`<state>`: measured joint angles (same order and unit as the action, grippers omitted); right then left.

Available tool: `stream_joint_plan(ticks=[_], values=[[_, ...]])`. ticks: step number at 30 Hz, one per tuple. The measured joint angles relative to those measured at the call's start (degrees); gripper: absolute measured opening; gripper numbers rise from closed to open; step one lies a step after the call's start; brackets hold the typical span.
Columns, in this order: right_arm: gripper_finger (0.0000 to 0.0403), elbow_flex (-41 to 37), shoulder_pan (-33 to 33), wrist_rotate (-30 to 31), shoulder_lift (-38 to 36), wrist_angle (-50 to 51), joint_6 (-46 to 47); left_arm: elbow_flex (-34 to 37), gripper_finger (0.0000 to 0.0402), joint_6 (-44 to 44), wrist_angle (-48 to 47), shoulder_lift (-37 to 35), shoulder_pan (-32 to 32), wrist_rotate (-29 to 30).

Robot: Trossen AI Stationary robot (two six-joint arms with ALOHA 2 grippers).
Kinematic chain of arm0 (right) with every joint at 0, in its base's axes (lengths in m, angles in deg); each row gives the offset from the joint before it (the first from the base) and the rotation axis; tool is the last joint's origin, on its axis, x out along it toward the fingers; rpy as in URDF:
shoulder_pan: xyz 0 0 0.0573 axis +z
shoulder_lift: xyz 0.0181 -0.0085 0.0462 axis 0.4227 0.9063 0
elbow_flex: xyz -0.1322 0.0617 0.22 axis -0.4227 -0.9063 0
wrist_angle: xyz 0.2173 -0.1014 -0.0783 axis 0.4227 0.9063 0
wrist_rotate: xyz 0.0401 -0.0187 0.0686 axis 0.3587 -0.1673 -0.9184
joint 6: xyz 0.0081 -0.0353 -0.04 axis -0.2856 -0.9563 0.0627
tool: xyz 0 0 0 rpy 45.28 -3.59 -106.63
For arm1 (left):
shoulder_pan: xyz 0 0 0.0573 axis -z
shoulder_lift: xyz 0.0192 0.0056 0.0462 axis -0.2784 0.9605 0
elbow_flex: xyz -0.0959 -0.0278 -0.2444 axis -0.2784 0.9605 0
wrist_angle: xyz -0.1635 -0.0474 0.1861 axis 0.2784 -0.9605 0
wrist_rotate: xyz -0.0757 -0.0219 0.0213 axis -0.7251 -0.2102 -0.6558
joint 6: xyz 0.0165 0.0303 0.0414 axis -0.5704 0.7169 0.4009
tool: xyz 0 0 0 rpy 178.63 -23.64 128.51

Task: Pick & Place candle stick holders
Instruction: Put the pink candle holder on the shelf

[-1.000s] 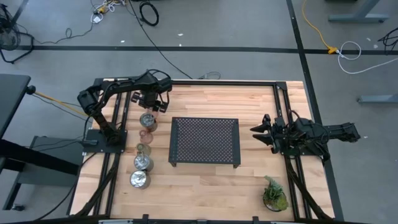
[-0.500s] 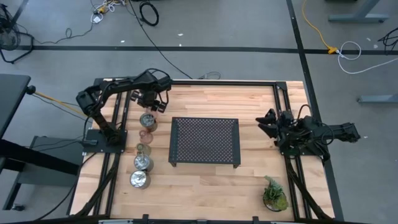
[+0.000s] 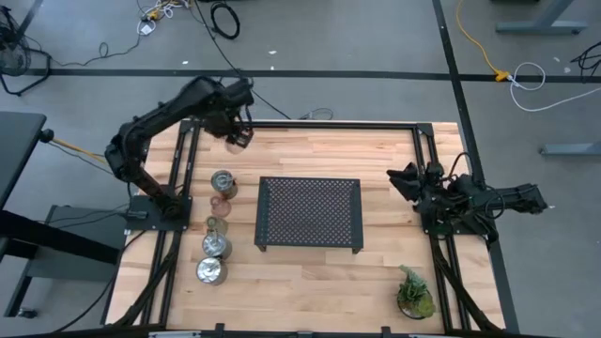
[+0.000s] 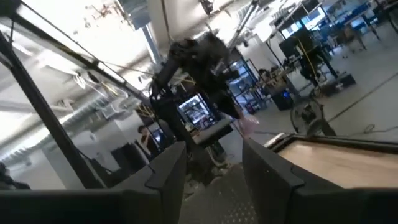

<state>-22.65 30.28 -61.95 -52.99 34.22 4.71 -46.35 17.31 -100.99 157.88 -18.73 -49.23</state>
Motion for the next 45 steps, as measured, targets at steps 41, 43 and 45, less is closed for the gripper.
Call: stream_joint_plan(ticks=[41,43,45], values=[[0.0344,81.0,-4.8,-4.6,81.8,40.9,-24.4,-22.0,0.0166,-5.4,7.0,2.9,31.3,-6.8],[0.0359,83.1,-3.8,-4.6,84.0,41.9,-24.4,-22.0,0.0166,-3.7,5.6,2.9,31.0,-6.6],[0.0369,85.3,-2.8,-5.0,85.7,41.7,-24.4,-22.0,0.0166,-2.3,4.3,2.9,30.5,-6.1]])
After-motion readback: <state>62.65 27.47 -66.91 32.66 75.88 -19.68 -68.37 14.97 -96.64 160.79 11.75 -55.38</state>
